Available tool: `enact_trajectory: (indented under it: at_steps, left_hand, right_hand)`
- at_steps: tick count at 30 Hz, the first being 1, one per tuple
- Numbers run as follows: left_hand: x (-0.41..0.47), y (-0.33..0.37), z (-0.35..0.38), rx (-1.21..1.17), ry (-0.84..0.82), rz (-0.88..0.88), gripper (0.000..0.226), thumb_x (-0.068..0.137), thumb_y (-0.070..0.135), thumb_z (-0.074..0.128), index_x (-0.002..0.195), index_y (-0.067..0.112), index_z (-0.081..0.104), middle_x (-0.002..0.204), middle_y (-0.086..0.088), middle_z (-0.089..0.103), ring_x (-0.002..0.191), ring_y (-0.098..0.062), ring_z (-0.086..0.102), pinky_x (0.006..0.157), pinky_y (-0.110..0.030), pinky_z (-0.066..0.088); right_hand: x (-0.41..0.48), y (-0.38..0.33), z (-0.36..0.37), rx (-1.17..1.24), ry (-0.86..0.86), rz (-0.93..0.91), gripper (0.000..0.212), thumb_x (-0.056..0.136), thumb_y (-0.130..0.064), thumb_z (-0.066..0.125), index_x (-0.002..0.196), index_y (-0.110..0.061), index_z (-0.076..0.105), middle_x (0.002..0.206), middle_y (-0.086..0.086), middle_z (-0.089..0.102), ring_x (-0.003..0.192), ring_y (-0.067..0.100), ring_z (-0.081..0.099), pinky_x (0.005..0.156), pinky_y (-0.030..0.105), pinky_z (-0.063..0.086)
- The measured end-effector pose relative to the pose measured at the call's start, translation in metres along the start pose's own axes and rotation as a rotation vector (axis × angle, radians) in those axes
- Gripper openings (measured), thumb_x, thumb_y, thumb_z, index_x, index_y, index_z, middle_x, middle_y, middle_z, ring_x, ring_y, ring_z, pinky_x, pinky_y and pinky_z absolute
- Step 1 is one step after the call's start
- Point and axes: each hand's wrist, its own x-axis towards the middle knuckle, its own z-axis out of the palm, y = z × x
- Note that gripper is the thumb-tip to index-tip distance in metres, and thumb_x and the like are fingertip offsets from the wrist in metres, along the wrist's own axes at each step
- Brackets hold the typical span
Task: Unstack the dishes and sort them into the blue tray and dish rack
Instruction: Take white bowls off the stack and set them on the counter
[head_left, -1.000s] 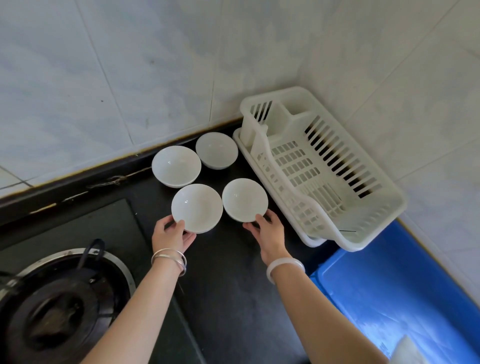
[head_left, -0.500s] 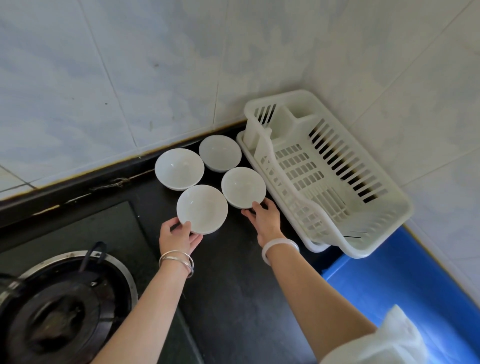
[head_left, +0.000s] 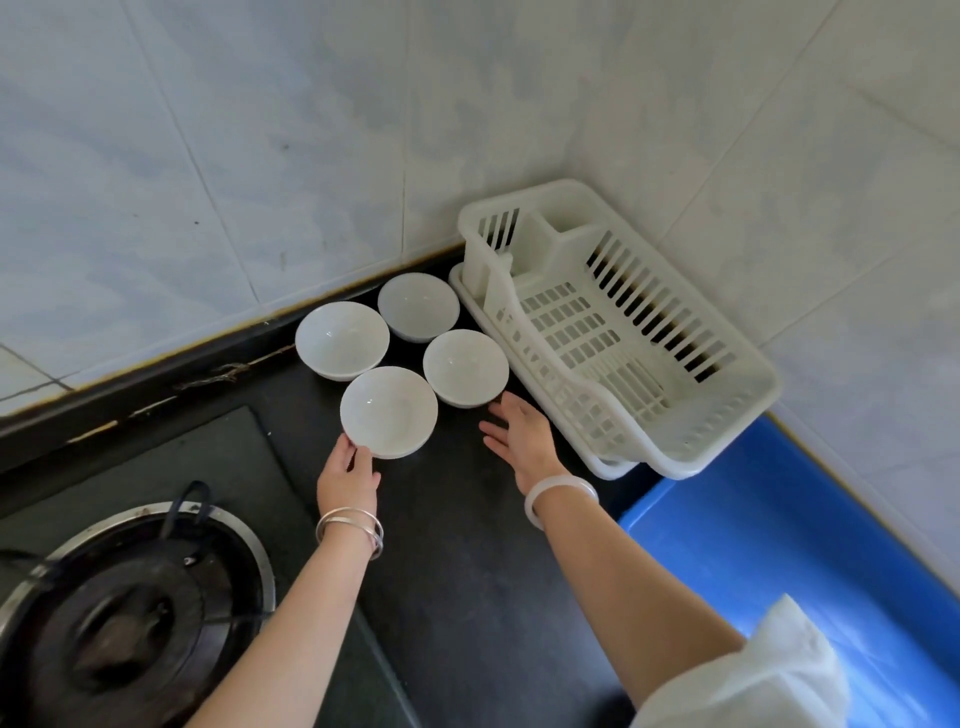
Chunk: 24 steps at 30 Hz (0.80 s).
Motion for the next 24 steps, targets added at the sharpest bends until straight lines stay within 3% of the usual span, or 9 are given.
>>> enact_trajectory:
  at_steps: [3,8,15,20,24]
  left_hand:
    - [-0.020,-0.008,-0.004,0.064,-0.077,0.006,0.043,0.093,0.010,0.047,0.135,0.016,0.045,0.139,-0.008,0.049,0.125,-0.027,0.049,0.100,-0.037,0.044]
    - [-0.068,-0.026,-0.005,0.163,-0.341,-0.103,0.036,0.094,0.010,0.046,0.129,0.002,0.049,0.135,-0.017,0.051,0.122,-0.033,0.052,0.096,-0.036,0.043]
    - [-0.164,-0.067,0.014,0.523,-0.698,-0.039,0.033,0.095,0.013,0.045,0.126,0.005,0.054,0.123,-0.014,0.059,0.100,-0.021,0.060,0.088,-0.028,0.047]
    - [-0.222,-0.115,0.027,0.802,-0.873,0.052,0.034,0.093,0.015,0.049,0.127,0.013,0.054,0.125,-0.008,0.060,0.096,-0.015,0.059,0.088,-0.025,0.047]
    - [-0.252,-0.146,0.032,1.005,-0.967,0.115,0.044,0.091,0.021,0.052,0.134,0.021,0.047,0.132,-0.003,0.056,0.115,-0.020,0.055,0.102,-0.039,0.045]
  right_hand:
    - [-0.024,-0.003,-0.019,-0.052,-0.022,-0.065,0.035,0.099,-0.025,0.045,0.132,-0.016,0.051,0.121,0.005,0.063,0.103,0.019,0.064,0.090,0.033,0.052]
    - [-0.086,0.014,-0.071,-0.075,0.019,-0.148,0.023,0.097,-0.025,0.045,0.108,-0.020,0.065,0.096,-0.002,0.072,0.084,0.013,0.071,0.072,0.023,0.054]
    - [-0.171,0.080,-0.183,-0.294,0.228,-0.201,0.021,0.094,-0.023,0.050,0.081,-0.028,0.065,0.085,-0.003,0.071,0.069,0.010,0.067,0.065,0.021,0.050]
    - [-0.214,0.131,-0.259,-0.555,0.480,-0.154,0.014,0.093,-0.022,0.052,0.090,-0.026,0.065,0.096,-0.003,0.070,0.084,0.017,0.063,0.074,0.028,0.043]
    - [-0.232,0.157,-0.288,-0.796,0.554,-0.058,0.021,0.092,-0.021,0.049,0.107,-0.018,0.064,0.107,0.002,0.065,0.094,0.022,0.058,0.071,0.027,0.036]
